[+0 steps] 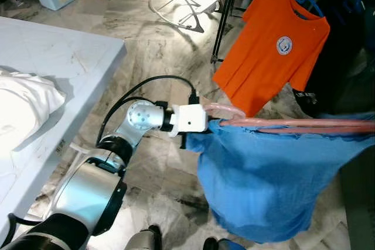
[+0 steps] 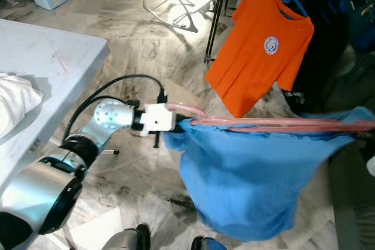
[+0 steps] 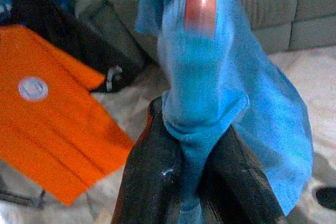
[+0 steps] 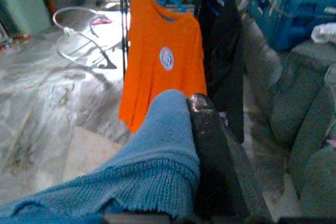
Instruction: Hang hanger
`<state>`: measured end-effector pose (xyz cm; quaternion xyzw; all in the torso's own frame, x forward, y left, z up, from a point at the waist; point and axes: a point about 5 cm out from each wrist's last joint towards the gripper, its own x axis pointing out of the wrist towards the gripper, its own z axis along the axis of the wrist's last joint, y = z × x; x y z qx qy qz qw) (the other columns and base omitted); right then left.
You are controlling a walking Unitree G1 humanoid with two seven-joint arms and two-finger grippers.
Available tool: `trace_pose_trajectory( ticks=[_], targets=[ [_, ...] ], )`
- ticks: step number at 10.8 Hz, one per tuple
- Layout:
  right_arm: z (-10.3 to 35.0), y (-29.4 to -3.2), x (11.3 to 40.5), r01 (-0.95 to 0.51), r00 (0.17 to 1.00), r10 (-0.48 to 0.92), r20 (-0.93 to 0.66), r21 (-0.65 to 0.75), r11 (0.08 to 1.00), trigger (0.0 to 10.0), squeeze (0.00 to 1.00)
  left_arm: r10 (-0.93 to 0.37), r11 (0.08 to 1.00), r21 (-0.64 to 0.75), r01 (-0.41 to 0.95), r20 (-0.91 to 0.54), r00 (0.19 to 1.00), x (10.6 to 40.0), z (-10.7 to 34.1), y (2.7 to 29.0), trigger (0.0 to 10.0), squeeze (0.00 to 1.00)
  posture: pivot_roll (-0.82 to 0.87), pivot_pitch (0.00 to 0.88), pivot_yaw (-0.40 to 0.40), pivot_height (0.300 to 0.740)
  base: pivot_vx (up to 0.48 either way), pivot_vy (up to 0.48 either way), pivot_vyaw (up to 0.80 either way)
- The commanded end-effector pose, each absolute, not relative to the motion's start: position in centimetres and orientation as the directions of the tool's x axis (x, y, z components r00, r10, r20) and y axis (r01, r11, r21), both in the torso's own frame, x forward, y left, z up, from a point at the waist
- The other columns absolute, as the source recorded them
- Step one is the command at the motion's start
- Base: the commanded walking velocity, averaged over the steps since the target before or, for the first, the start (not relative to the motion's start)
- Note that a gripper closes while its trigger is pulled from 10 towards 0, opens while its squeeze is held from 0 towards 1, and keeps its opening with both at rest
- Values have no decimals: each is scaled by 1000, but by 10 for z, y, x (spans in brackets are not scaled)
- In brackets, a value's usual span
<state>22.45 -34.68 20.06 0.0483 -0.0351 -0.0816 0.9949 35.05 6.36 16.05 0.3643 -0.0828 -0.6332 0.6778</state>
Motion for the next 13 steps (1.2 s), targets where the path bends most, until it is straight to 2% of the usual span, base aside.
trace_pose_trajectory(
  ticks=[1,5,7,9,13],
  targets=[
    [218,-351,221,179,977,-186,108,75,981,0,0,-905,-89,590,803,-385,182,348,153,64,0,0,39,150,-77,740,0,0,0],
    [230,-343,223,162,979,-169,119,63,985,0,0,-840,-36,558,829,-467,277,351,133,72,0,0,33,149,-71,740,0,0,0],
    [226,-342,221,165,980,-170,100,50,985,0,0,-848,191,499,845,-350,398,360,138,72,0,0,29,151,-65,740,0,0,0],
    [221,-343,218,174,981,-178,83,56,983,0,0,-842,285,452,845,-303,446,364,139,74,0,0,26,154,-64,740,0,0,0],
    [217,-342,223,175,981,-180,74,68,982,0,0,-857,107,523,846,-383,345,353,131,72,0,0,33,159,-66,740,0,0,0]
  ],
)
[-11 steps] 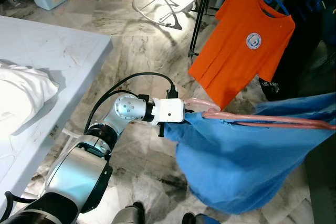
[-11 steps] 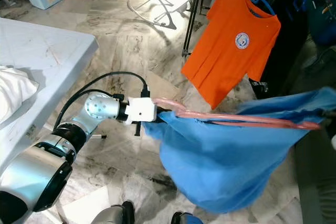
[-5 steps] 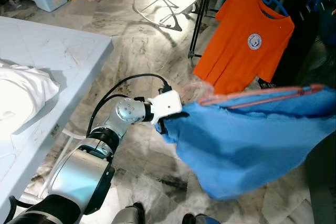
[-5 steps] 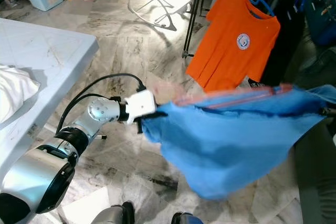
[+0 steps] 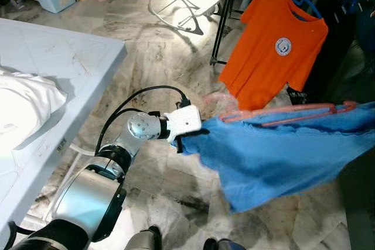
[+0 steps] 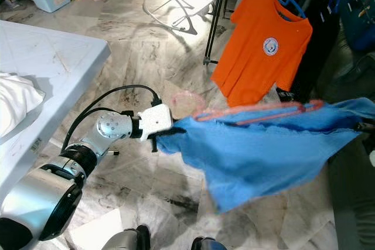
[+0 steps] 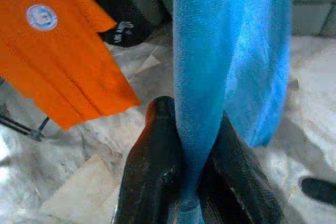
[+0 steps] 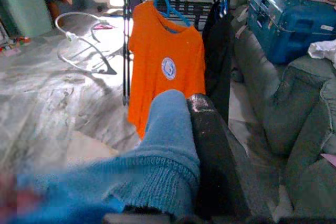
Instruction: Hang hanger
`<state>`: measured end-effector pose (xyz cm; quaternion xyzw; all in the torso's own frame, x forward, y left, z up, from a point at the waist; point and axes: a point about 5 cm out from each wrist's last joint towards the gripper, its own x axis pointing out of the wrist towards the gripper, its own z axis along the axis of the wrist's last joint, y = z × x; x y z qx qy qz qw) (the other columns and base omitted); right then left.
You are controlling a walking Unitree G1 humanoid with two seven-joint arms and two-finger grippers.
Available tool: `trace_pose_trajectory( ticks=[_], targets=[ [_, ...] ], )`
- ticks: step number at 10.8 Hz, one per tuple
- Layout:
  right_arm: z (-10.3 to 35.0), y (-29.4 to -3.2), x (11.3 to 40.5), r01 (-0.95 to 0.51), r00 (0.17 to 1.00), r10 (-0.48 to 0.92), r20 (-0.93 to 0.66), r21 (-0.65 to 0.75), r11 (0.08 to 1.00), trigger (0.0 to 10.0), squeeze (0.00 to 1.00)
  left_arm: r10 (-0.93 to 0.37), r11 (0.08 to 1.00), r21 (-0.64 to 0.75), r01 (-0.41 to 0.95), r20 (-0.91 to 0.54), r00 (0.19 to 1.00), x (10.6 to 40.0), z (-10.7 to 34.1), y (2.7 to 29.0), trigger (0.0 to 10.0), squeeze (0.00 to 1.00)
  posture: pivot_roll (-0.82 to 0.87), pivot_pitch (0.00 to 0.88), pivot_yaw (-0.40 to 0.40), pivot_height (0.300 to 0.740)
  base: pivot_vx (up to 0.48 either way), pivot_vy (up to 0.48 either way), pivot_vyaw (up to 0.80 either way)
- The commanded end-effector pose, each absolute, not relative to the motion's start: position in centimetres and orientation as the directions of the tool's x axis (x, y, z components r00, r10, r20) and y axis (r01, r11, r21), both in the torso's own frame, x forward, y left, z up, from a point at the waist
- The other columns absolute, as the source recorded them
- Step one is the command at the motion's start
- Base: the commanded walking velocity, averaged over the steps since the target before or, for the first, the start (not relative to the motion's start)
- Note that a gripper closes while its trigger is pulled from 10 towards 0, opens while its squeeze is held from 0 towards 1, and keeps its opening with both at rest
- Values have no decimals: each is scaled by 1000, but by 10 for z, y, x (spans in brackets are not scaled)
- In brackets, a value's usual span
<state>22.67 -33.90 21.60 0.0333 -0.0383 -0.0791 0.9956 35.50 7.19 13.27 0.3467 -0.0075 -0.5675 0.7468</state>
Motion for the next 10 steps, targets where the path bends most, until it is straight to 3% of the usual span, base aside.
trace_pose_trajectory(
  ticks=[1,3,5,8,10],
  targets=[
    [217,-335,230,154,984,-160,80,74,985,0,0,-852,49,538,841,-418,317,349,126,69,0,0,32,157,-67,740,0,0,0],
    [222,-307,246,76,992,-81,94,57,995,0,0,-803,17,527,850,-499,325,346,111,65,0,0,25,153,-71,740,0,0,0],
    [222,-285,253,10,997,-14,79,50,999,0,0,-776,89,510,856,-504,381,346,102,56,0,0,21,150,-72,740,0,0,0],
    [212,-286,250,42,999,-43,29,19,999,0,0,-695,288,511,810,-470,544,353,97,58,0,0,14,146,-72,740,0,0,0],
    [214,-303,248,169,985,-168,42,-22,985,0,0,-632,241,567,788,-524,571,358,95,76,0,0,18,145,-75,740,0,0,0]
  ],
)
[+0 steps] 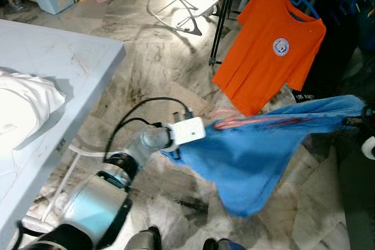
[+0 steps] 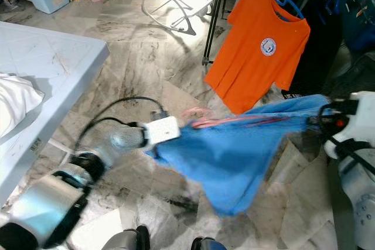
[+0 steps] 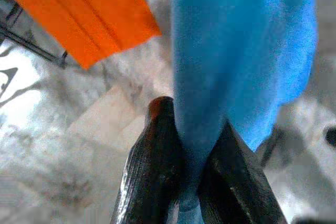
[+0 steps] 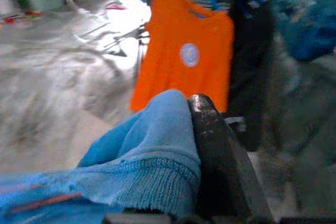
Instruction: Hang hanger
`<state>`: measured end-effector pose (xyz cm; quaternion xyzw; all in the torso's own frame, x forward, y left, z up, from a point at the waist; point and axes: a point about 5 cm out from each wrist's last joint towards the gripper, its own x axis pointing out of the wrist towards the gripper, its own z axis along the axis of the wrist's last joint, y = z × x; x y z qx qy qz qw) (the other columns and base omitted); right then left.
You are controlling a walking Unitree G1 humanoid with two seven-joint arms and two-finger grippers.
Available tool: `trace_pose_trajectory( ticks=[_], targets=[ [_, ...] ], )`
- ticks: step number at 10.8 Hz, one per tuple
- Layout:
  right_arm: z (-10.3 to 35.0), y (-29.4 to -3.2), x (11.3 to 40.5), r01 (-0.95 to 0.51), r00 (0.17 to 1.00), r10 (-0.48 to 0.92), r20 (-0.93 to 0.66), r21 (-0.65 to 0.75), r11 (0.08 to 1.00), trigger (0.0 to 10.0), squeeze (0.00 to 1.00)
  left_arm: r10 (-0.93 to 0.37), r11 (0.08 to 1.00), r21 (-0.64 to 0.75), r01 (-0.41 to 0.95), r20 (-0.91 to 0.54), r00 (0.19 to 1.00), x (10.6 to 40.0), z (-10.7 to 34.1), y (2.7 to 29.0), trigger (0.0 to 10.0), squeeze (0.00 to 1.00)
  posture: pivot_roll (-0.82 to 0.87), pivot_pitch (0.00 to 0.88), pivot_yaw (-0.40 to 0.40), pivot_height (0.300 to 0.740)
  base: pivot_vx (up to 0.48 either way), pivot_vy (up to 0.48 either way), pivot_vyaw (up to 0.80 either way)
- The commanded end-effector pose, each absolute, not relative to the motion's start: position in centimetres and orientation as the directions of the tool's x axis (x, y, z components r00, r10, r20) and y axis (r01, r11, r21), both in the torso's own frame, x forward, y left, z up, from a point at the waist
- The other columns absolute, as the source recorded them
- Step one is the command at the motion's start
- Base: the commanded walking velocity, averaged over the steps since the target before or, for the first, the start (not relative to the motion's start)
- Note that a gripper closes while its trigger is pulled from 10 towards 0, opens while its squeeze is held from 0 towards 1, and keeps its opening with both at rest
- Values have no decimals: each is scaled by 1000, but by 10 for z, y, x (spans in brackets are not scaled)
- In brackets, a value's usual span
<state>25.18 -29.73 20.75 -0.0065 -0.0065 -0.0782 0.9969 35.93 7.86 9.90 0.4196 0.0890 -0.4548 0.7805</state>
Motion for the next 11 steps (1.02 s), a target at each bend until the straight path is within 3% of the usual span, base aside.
trace_pose_trajectory(
  ticks=[1,2,5,11],
  targets=[
    [218,-317,246,287,956,-283,73,-37,957,0,0,-599,223,593,774,-543,589,361,98,87,0,0,21,145,-75,740,0,0,0],
    [218,-334,241,408,910,-404,92,-36,912,0,0,-604,206,599,774,-544,582,365,105,94,0,0,26,144,-74,740,0,0,0],
    [213,-333,241,416,906,-414,86,-9,909,0,0,-546,191,637,747,-564,620,370,109,103,0,0,28,141,-68,740,0,0,0],
    [207,-248,280,181,979,-188,76,84,980,0,0,-649,321,561,763,-457,608,362,109,50,0,0,27,127,-76,740,0,0,0]
  ],
)
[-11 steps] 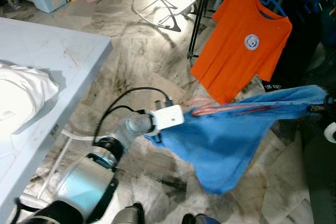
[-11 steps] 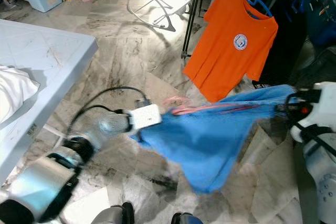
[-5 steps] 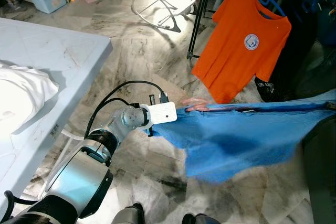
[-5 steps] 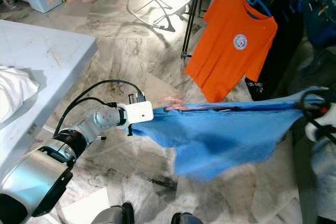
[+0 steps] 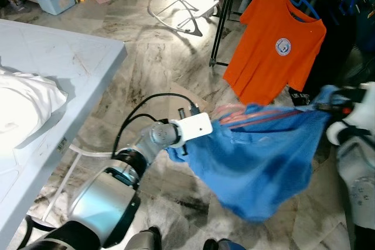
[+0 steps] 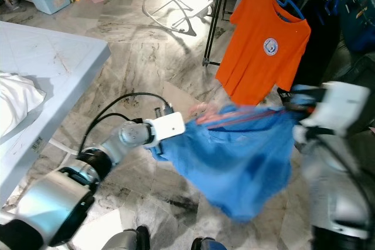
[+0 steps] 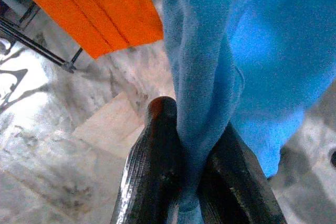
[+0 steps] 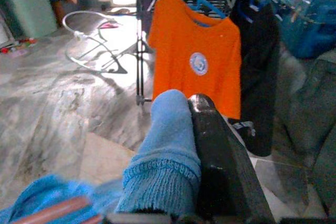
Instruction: Hang hanger
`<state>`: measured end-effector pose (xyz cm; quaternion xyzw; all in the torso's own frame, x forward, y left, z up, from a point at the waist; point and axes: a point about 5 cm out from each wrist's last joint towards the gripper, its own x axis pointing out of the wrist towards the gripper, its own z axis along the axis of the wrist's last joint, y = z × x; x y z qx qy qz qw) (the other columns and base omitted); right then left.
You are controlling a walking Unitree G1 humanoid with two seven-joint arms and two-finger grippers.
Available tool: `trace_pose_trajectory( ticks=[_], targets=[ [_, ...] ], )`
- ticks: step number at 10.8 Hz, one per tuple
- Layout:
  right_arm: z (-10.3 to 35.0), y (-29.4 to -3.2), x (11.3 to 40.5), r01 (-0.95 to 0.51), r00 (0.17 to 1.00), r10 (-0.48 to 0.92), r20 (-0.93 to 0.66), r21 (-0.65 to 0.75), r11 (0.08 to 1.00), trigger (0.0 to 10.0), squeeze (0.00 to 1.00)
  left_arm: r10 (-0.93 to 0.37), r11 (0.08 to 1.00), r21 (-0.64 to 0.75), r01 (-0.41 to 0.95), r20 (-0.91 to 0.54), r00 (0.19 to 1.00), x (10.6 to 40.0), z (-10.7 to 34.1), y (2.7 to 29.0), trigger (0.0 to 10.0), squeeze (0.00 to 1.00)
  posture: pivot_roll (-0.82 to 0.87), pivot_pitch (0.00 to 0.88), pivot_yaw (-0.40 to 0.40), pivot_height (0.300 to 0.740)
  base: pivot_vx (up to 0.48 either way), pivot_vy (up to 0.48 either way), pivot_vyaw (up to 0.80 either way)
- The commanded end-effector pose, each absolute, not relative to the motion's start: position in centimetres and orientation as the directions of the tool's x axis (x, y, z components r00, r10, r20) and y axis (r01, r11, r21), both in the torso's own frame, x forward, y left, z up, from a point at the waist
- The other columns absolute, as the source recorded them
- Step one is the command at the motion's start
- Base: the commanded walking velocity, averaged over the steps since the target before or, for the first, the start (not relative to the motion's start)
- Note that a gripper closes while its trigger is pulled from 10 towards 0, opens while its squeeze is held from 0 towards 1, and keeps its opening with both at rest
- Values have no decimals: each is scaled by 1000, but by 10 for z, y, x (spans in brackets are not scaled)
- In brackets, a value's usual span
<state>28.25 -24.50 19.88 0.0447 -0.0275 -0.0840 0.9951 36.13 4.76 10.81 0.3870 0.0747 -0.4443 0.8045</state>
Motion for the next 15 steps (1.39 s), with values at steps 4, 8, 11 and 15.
trace_pose_trajectory(
  ticks=[4,8,11,15],
  targets=[
    [194,-196,287,-3,1000,1,20,96,995,0,0,-709,334,515,789,-415,571,356,110,26,0,0,25,124,-72,740,0,0,0],
    [172,-147,273,-309,941,318,-115,87,947,0,0,-735,299,503,811,-421,532,350,107,16,0,0,23,128,-73,740,0,0,0],
    [139,-168,263,-313,920,243,-307,-204,928,10000,0,-734,284,527,801,-418,535,351,109,19,0,0,25,129,-72,740,0,0,0],
    [132,-192,255,-302,924,181,-336,-354,885,10000,1000,-807,109,522,846,-450,382,343,110,24,0,0,22,132,-68,740,0,0,0]
  ],
)
